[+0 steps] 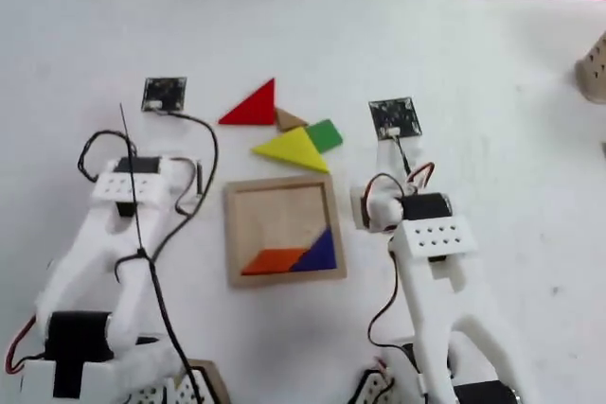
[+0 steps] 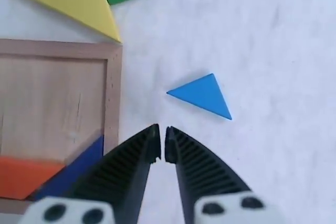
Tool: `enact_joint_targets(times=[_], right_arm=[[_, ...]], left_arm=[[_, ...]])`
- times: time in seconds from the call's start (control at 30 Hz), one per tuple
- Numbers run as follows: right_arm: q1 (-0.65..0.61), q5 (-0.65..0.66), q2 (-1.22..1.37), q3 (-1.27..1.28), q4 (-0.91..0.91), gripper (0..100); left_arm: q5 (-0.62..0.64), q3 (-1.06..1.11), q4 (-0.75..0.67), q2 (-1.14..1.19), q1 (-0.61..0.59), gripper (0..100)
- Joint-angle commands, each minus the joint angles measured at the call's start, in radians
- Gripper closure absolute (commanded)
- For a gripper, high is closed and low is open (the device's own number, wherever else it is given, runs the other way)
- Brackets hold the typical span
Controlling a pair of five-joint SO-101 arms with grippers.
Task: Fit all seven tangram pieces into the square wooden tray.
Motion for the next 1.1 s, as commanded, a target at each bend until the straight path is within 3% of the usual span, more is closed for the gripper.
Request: enact_joint_targets(times=[0.0,0.17,1.07], right_arm=[[-0.007,-0.003,-0.024,-0.009,-0.024,97.4],[-0.007,-0.003,-0.022,-0.009,-0.024,97.4],[-0.001,-0.003,-0.022,-0.012,-0.025,97.4]], left_arm=[[-0.006,-0.026,-0.012,-0.018,-0.025,98],[-0.008,-0.066,0.071,-0.018,-0.019,98],[-0.009,-0.063,0.080,-0.041,0.004,98]])
